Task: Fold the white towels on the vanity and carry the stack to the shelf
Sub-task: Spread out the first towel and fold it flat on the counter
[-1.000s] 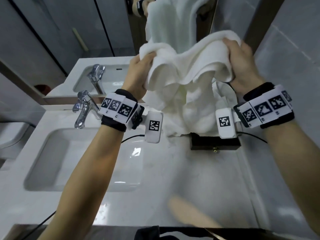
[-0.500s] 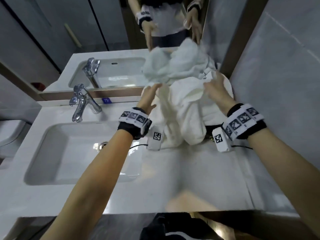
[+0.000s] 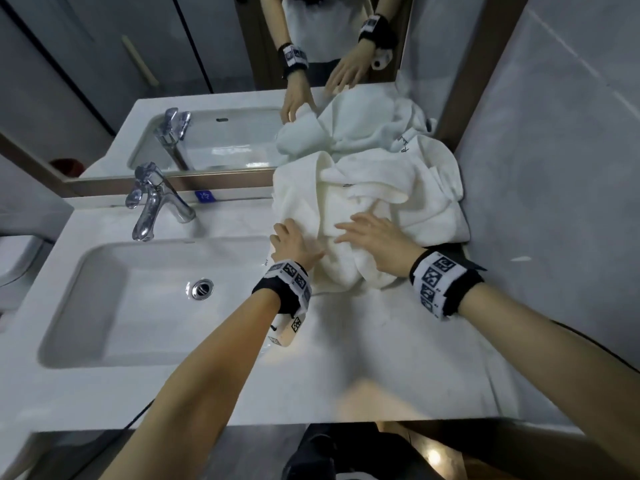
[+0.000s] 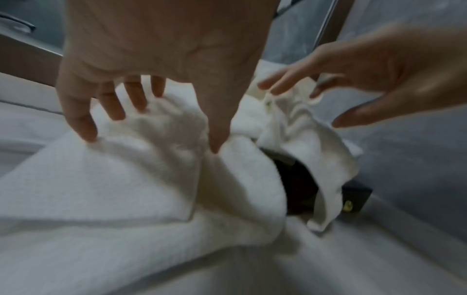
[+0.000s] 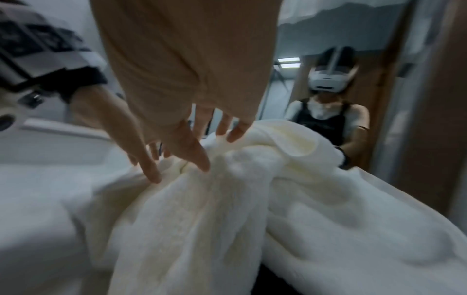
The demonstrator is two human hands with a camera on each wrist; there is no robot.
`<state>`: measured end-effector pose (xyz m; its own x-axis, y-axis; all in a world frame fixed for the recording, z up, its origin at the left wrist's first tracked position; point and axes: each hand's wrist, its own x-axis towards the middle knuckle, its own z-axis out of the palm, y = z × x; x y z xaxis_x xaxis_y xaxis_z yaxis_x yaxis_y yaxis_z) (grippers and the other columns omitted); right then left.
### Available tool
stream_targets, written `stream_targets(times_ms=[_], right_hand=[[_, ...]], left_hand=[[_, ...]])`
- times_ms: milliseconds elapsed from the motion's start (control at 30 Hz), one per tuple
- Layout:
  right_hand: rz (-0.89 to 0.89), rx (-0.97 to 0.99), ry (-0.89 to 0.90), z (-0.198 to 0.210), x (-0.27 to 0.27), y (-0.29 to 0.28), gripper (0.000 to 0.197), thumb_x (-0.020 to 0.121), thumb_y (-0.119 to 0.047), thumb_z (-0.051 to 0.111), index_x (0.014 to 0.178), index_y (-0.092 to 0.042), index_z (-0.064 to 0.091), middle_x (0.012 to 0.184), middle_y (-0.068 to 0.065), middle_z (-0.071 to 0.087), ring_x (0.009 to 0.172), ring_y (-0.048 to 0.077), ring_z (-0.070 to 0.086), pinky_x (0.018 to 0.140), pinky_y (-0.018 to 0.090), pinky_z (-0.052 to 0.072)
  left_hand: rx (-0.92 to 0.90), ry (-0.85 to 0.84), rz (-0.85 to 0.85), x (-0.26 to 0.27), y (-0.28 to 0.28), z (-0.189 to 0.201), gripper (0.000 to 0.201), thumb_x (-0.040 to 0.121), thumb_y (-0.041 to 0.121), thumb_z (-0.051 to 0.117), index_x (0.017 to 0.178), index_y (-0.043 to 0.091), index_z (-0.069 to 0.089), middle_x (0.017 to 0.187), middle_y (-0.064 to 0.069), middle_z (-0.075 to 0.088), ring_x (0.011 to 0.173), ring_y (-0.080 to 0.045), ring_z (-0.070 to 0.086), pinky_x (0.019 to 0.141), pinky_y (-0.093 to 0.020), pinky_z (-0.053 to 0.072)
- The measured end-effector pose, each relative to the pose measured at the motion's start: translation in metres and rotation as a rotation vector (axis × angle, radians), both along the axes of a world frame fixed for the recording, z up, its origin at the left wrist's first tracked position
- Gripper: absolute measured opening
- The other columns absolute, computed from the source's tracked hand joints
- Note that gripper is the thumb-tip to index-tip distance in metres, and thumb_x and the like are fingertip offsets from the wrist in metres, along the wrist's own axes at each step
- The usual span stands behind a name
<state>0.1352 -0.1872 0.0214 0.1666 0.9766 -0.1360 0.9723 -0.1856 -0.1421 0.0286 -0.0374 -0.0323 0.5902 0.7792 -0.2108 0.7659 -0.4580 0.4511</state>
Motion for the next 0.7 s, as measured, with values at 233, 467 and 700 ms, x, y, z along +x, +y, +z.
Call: stream_targets(times_ms=[233,467,700], right_hand=[[0.082,-0.324,-0.533,-0.022,-0.008,0.007,0.033,0.092,-0.006,0.045,0.121,-0.017,0.056,0.125,0.006,0.047,0.141,0.029,0.018,0.106,0.075,-0.001],[0.166,-0.284,-0.592,-0.022,0.002,0.011,0.03,0.091,-0.006,0.044,0.113,-0.014,0.063,0.119,0.003,0.052,0.139,0.029,0.024,0.104,0.074,-0.006],[0.216,-0.088,-0.07,0.004,-0.011,0.039,0.014,0.087,-0.028,0.051,0.097,-0.018,0.052,0.09,0.005,0.063,0.099,0.026,0.058,0.109,0.044,0.026]], left_hand=[[-0.104,0.17,0.148,-0.025,0.015,-0.018,0.045,0.091,0.011,0.048,0.131,0.0,0.03,0.136,-0.018,0.033,0.122,-0.039,0.038,0.09,-0.042,0.042],[-0.21,0.007,0.143,-0.072,0.036,-0.02,0.026,0.097,0.013,0.035,0.109,-0.006,0.049,0.119,-0.027,0.057,0.109,-0.041,0.054,0.09,-0.043,0.043],[-0.253,-0.365,0.135,-0.07,0.047,0.012,0.025,0.097,0.011,0.029,0.119,0.004,0.035,0.093,-0.019,0.051,0.086,-0.03,0.053,0.08,-0.039,0.044]])
